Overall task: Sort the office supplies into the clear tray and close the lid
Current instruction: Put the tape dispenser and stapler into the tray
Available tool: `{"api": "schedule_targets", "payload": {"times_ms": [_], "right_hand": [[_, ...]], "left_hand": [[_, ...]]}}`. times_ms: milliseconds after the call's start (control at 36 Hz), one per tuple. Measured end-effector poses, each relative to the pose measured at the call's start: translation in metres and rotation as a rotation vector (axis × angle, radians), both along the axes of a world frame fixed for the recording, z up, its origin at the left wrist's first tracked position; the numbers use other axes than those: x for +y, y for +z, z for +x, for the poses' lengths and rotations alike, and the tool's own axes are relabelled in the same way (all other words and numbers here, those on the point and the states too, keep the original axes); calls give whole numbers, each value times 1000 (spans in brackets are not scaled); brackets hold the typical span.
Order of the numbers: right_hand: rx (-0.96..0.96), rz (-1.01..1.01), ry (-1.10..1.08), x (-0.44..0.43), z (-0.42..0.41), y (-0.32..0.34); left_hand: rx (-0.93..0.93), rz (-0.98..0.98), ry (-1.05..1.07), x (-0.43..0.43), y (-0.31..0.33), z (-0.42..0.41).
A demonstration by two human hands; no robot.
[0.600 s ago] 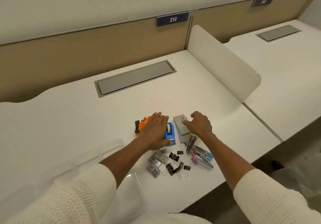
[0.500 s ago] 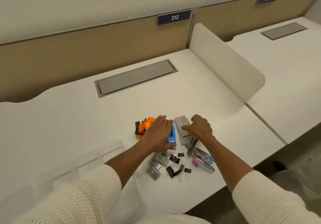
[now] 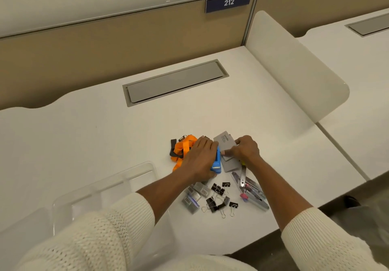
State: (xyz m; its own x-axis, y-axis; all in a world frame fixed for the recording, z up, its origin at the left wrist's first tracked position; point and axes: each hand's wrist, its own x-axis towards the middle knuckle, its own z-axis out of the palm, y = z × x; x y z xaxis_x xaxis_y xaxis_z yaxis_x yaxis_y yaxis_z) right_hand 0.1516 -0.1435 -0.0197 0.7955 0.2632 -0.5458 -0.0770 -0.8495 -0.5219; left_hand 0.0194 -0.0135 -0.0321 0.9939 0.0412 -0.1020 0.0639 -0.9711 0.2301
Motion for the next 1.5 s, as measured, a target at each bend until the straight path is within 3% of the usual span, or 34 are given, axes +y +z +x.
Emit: {"api": "schedule_targets", "payload": {"times_ms": [306, 528, 722, 944, 1139, 1500], "right_hand": [[144, 353, -236, -7, 6, 5], [2, 655, -276, -6, -7, 41], [-34, 834, -307, 10, -29, 62], [189, 819, -86, 53, -105, 73], [269, 679, 87, 95, -179, 65], [-172, 270, 435, 123, -252, 28]], "left_hand": [[-166, -88, 126, 11, 12, -4], [-327, -240, 290, 14, 49, -32], [-369, -250, 408, 33, 75, -91], [-330, -299, 613, 72, 85, -202], [-118, -266, 696, 103, 70, -270], [143, -245, 607, 119, 54, -269]]}}
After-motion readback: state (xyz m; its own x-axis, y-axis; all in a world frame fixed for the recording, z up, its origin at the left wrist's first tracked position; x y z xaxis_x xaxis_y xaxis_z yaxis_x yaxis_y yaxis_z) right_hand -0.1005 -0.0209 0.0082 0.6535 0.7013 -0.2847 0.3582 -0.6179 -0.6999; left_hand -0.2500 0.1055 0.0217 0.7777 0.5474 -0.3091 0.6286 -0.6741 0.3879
